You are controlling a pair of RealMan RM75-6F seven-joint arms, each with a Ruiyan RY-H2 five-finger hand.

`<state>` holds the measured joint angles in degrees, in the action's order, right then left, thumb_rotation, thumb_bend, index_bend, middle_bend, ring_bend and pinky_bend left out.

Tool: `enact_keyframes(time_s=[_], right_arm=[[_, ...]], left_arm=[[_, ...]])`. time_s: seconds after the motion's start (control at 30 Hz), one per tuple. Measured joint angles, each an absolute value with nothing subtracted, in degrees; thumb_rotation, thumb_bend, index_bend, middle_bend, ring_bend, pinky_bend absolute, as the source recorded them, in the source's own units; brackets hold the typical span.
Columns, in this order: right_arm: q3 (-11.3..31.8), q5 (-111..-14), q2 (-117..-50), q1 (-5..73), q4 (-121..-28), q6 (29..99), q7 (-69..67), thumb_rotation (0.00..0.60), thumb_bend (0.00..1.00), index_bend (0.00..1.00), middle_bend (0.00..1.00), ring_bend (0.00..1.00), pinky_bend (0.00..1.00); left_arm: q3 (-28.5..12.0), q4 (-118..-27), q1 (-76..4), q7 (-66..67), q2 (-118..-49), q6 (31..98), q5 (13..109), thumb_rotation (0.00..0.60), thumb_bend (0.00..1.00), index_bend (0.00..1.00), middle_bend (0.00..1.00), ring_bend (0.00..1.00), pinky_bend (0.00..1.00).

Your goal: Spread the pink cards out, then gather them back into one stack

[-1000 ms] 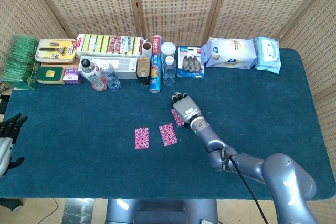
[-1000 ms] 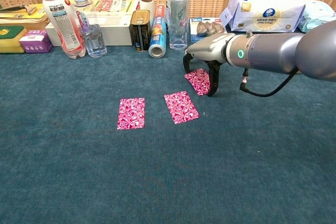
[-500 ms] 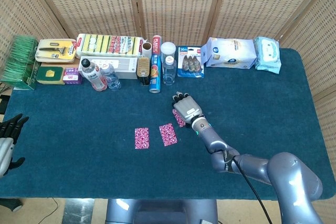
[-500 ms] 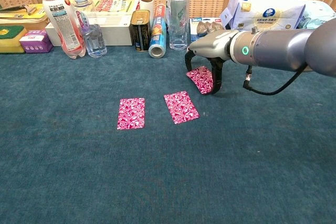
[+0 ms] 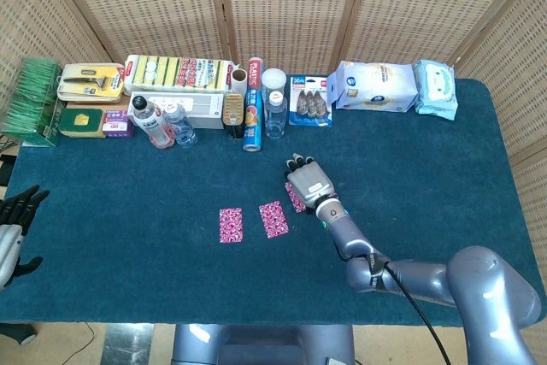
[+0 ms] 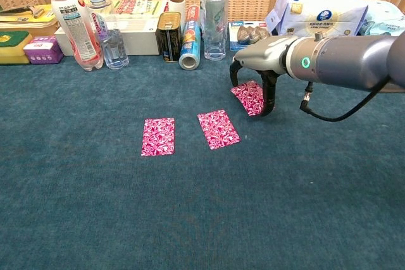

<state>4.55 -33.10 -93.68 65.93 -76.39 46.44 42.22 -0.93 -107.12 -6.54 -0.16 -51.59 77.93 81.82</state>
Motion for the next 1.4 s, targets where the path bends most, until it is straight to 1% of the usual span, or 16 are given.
enact_keyframes(time_s=[0.27, 0.57, 0.93, 1.4], right_arm=[[4.37, -27.34, -94.01, 66.11, -83.44, 53.71, 48.03, 0.6, 0.09, 0.3, 0.13, 0.05, 0.18], [5.4, -21.48, -96.4, 67.09, -87.34, 59.61, 53.72, 0.6, 0.09, 0.29, 0.13, 0.05, 0.18], [7.45, -17.51, -99.57, 68.37, -88.57, 62.55, 57.71, 0.6, 0.09, 0.29, 0.13, 0.05, 0.18], [10.79, -13.5, -102.88, 70.05, -87.08, 63.75, 60.87, 0.6, 0.09, 0.29, 0.13, 0.05, 0.18]], left_arm=[[-0.24, -106.51, -6.65, -4.59, -50.22, 77.72, 84.65, 0.6, 0.05, 0.0, 0.0, 0.0, 0.05], [0.87, -105.31, -6.87, -8.57, -48.98, 77.68, 88.07, 0.6, 0.05, 0.0, 0.0, 0.0, 0.05], [1.47, -104.18, -6.53, -11.9, -48.17, 78.9, 89.86, 0.6, 0.05, 0.0, 0.0, 0.0, 0.05], [1.71, -103.91, -6.61, -12.61, -48.07, 79.05, 90.16, 0.6, 0.05, 0.0, 0.0, 0.0, 0.05]])
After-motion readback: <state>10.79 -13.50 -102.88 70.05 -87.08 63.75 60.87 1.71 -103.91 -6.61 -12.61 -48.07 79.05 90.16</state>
